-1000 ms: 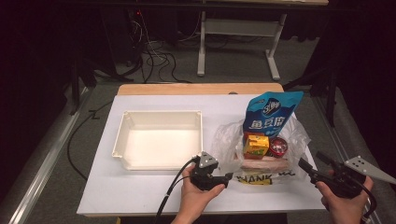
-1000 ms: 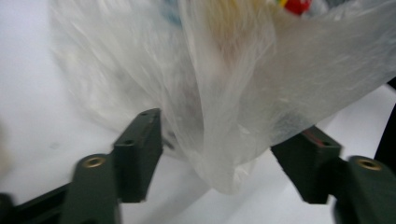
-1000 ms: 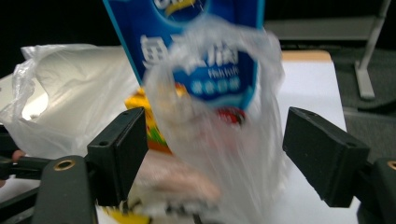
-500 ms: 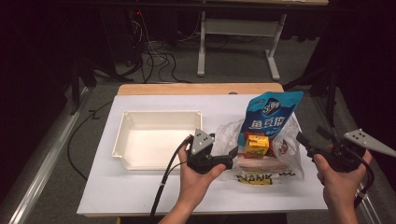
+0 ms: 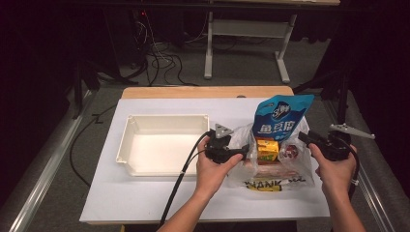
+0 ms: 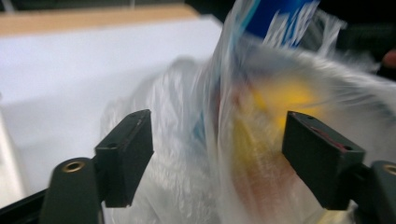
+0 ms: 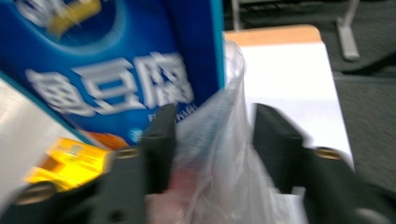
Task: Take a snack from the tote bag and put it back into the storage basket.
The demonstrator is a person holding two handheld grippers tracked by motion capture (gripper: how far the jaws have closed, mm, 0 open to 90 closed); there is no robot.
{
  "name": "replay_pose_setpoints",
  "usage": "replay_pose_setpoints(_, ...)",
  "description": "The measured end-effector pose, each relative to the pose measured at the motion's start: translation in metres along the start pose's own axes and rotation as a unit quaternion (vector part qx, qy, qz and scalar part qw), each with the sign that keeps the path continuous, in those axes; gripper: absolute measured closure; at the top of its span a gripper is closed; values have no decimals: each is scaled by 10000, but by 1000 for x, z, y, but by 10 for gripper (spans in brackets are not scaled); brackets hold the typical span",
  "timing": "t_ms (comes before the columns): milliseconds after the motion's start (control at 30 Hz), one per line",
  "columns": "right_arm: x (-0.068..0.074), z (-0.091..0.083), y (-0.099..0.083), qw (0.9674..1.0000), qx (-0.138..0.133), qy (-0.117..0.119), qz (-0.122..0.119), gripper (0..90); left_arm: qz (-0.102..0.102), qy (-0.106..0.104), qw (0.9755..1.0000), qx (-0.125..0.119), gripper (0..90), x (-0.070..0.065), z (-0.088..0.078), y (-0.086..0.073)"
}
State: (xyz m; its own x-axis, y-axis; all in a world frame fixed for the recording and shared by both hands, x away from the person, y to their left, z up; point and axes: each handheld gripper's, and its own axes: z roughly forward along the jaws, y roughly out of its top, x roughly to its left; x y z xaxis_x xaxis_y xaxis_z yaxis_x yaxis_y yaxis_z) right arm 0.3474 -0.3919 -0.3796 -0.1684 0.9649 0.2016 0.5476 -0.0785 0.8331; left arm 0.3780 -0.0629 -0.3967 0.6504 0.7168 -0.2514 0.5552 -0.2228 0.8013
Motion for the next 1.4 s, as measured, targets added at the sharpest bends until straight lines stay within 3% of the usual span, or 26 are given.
replay_pose_setpoints(67,-3,4,-4,10000,77,48,-28,806,134,211,9996,109,465,-1,9,-4)
replay_pose_setpoints(133,-6,8,-6,9998,181,55,-66,893,145,248,9993,244,609,1,17,-7)
replay_pose_setpoints(233,-8,10,-8,9995,225,11,-223,900,28,-37,9992,401,862,8,24,-9)
replay_pose_setpoints(267,-9,10,-8,9994,227,-2,-269,900,-8,-102,9991,419,900,10,25,-9)
replay_pose_setpoints(367,-13,11,-9,9991,206,-33,-379,900,70,51,9991,408,900,13,27,-11)
replay_pose_setpoints(533,-25,16,-14,9991,177,-71,-389,900,159,507,9976,432,900,16,33,-15)
replay_pose_setpoints(633,-34,21,-18,9992,261,-54,-302,900,419,910,9937,507,900,12,38,-19)
replay_pose_setpoints(733,-41,28,-25,9990,363,-7,-245,900,399,877,9933,637,900,13,43,-22)
replay_pose_setpoints(867,-49,37,-36,9985,524,75,-166,900,856,1294,9846,805,900,5,53,-38)
replay_pose_setpoints(933,-53,40,-42,9983,549,144,-90,900,874,1311,9841,824,900,4,56,-46)
replay_pose_setpoints(1000,-57,44,-48,9978,636,154,-42,900,902,1425,9818,872,900,5,60,-53)
replay_pose_setpoints(1100,-62,48,-56,9969,779,94,13,900,1002,1579,9803,641,900,4,60,-62)
replay_pose_setpoints(1200,-67,53,-64,9947,1021,-4,98,900,1321,1837,9723,585,873,-3,61,-66)
replay_pose_setpoints(1233,-68,53,-65,9943,1054,50,122,900,1325,1859,9719,574,845,-3,61,-66)
replay_pose_setpoints(1267,-68,51,-64,9945,1029,104,160,883,1262,1819,9734,582,800,-2,59,-65)
replay_pose_setpoints(1333,-68,43,-62,9962,831,132,211,790,1049,1632,9790,631,711,1,53,-62)
replay_pose_setpoints(1400,-69,30,-59,9978,595,60,285,750,891,1576,9821,527,685,1,41,-59)
